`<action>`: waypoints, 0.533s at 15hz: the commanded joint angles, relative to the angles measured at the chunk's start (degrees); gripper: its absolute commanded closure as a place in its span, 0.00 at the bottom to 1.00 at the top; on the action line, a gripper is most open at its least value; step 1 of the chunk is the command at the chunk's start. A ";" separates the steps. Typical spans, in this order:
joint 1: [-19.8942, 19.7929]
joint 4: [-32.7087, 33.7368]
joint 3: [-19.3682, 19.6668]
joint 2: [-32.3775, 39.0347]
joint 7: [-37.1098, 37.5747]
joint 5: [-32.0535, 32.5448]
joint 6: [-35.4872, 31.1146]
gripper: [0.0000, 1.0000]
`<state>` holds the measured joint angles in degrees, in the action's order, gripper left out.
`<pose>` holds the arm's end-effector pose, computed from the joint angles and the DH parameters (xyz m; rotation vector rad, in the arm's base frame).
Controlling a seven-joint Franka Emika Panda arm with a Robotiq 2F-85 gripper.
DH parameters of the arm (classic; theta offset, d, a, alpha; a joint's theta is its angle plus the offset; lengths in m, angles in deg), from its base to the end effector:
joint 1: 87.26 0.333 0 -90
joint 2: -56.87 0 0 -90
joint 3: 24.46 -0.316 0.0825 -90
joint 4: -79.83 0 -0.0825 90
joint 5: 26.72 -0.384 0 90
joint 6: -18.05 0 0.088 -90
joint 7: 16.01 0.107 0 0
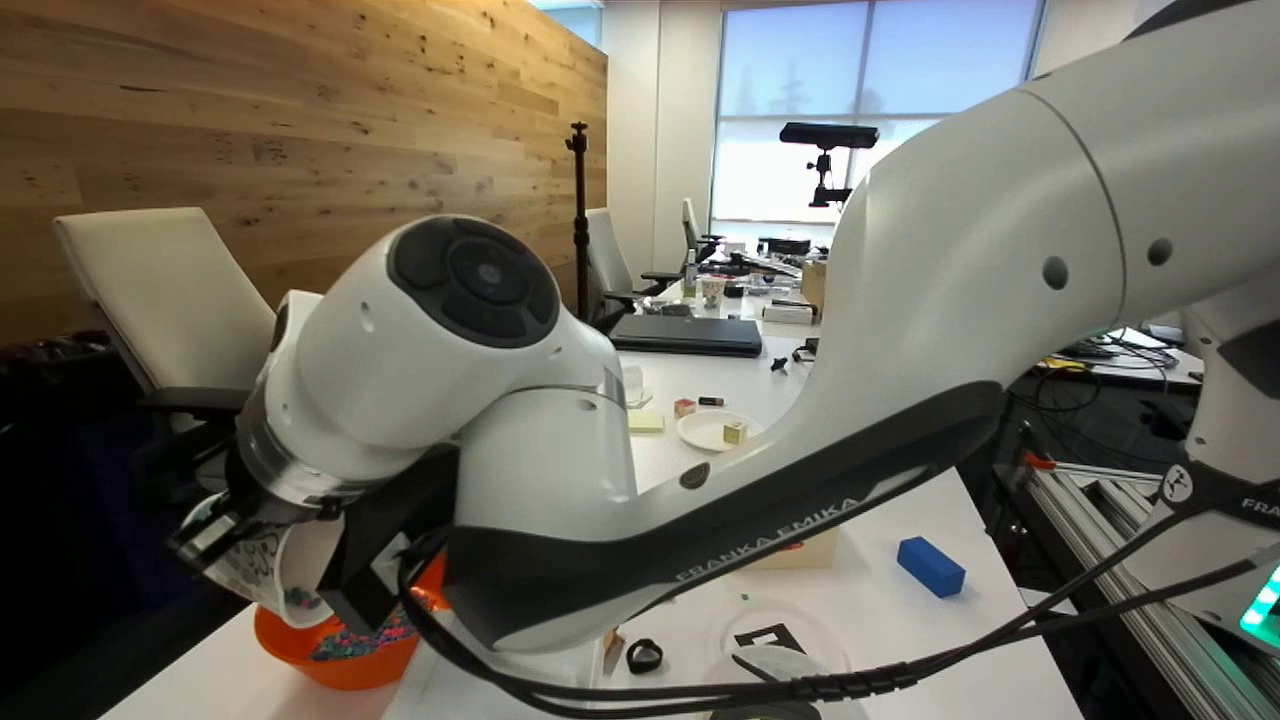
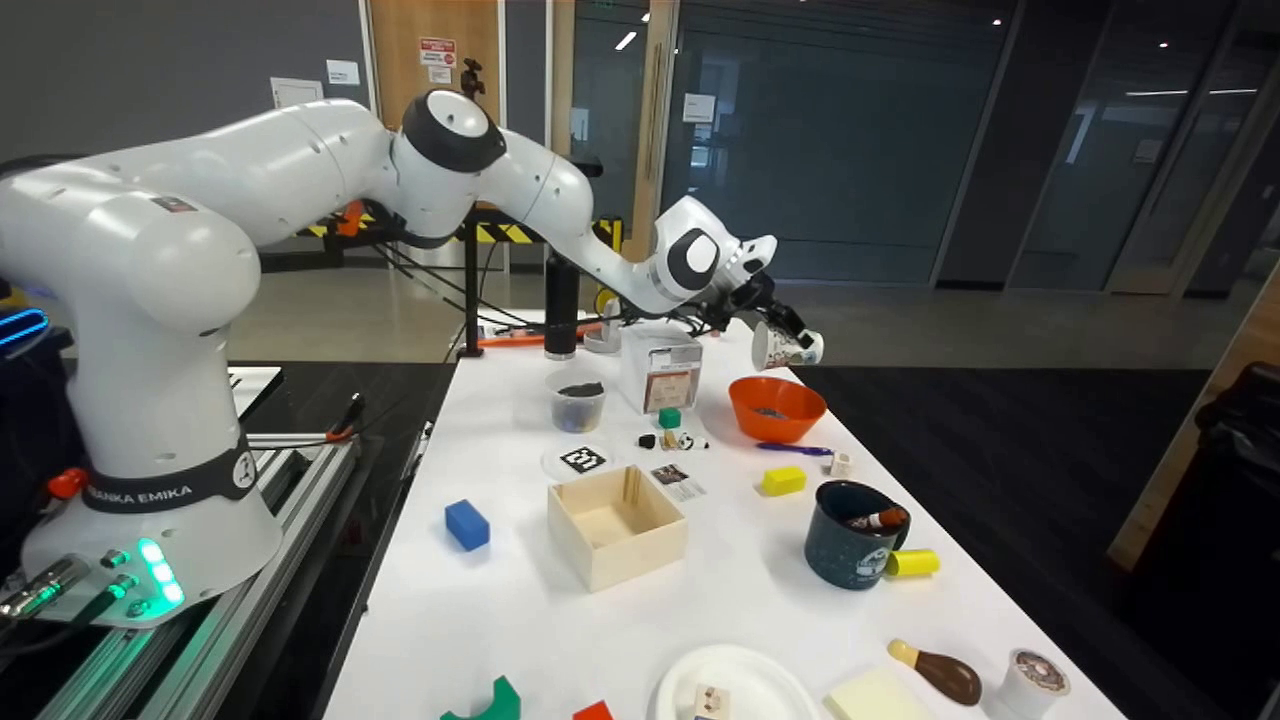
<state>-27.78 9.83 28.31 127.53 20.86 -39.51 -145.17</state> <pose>0.7080 0.3757 0.2510 2.6486 0.0758 1.3041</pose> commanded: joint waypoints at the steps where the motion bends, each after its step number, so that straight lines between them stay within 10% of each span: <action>1: -3.72 4.80 -1.92 1.15 7.02 3.68 2.98 0.80; 8: -10.21 5.67 -3.72 0.91 7.57 4.77 -0.76 0.80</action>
<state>-34.13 12.05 26.31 128.13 25.14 -38.41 -144.21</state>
